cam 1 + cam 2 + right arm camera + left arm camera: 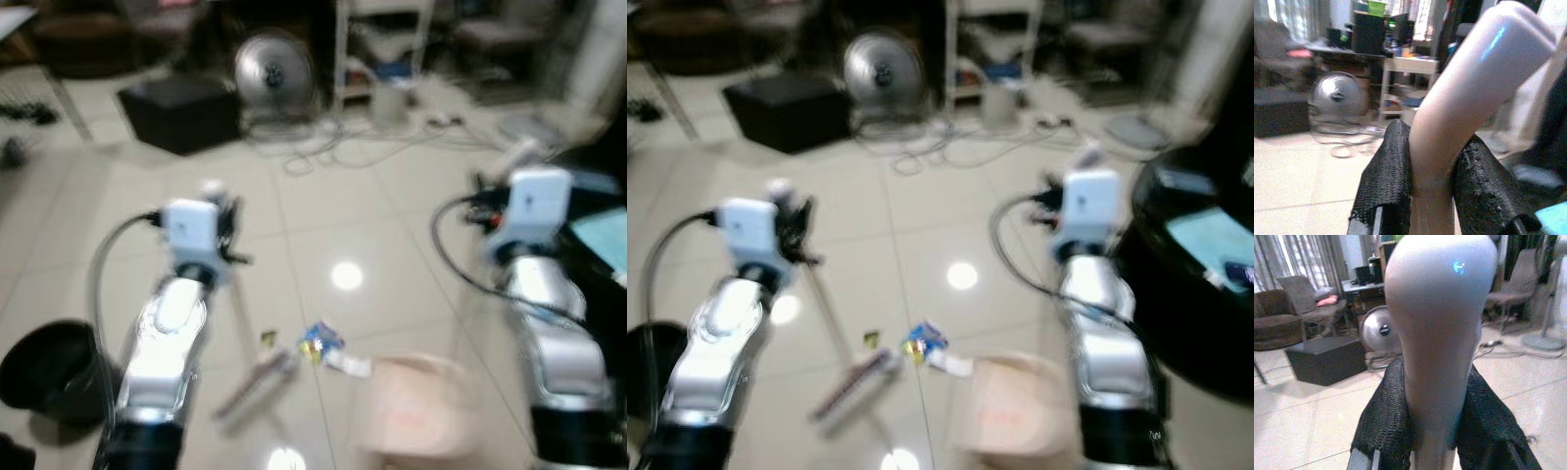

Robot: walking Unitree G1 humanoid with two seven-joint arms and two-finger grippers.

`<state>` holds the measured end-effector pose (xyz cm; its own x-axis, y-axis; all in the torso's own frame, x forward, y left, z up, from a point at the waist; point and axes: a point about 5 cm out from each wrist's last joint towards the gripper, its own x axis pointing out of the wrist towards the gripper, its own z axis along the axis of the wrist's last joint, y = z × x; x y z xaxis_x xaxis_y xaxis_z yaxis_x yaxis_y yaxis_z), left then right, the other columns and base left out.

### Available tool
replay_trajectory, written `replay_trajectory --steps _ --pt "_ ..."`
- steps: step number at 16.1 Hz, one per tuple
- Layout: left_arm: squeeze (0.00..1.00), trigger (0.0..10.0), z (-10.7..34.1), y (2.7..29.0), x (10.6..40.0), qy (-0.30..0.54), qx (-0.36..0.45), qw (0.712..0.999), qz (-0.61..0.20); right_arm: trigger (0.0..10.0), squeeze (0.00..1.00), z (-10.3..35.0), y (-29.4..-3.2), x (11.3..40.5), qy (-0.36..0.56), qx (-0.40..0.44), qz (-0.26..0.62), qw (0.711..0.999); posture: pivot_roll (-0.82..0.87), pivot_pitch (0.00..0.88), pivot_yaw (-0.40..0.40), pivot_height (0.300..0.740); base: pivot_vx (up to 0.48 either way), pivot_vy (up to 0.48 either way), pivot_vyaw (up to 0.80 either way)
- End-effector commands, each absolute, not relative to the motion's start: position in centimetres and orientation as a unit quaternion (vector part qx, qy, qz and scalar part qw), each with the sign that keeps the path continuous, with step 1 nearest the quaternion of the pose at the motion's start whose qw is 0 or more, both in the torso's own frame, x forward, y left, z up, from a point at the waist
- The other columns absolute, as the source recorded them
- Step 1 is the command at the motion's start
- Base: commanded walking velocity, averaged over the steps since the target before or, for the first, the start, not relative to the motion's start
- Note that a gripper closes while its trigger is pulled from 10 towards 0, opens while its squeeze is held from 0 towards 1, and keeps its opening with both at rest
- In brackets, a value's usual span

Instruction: Sweep floor

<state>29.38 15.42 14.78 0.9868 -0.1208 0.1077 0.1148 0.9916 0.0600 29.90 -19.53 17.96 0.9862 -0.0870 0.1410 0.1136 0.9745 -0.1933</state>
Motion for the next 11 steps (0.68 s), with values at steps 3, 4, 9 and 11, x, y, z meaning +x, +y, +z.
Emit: replay_trajectory --steps 3,4,9,11 --pt "0.0 10.0 15.7 16.4 29.5 -0.075 0.043 0.996 -0.038 10.0 0.0 18.9 -18.6 29.8 -0.096 -0.056 -0.032 0.993 0.0 0.015 0.01 0.74 0.389 0.0 0.0" --pt "0.0 10.0 15.6 16.4 29.5 -0.075 0.043 0.996 -0.037 10.0 0.0 18.9 -18.5 29.8 -0.095 -0.053 -0.031 0.994 0.0 0.012 0.014 0.74 0.39 0.0 0.0" --pt "0.0 10.0 15.7 16.7 29.6 -0.076 0.049 0.995 -0.033 10.0 0.0 18.9 -18.5 29.9 -0.101 -0.037 -0.029 0.994 0.01 0.011 0.016 0.74 0.389 0.0 0.0" --pt "0.0 10.0 15.7 17.3 29.5 -0.075 0.057 0.995 -0.015 10.0 0.0 19.1 -18.0 30.1 -0.111 -0.043 -0.012 0.993 0.02 0.013 0.017 0.74 0.388 0.0 0.0"
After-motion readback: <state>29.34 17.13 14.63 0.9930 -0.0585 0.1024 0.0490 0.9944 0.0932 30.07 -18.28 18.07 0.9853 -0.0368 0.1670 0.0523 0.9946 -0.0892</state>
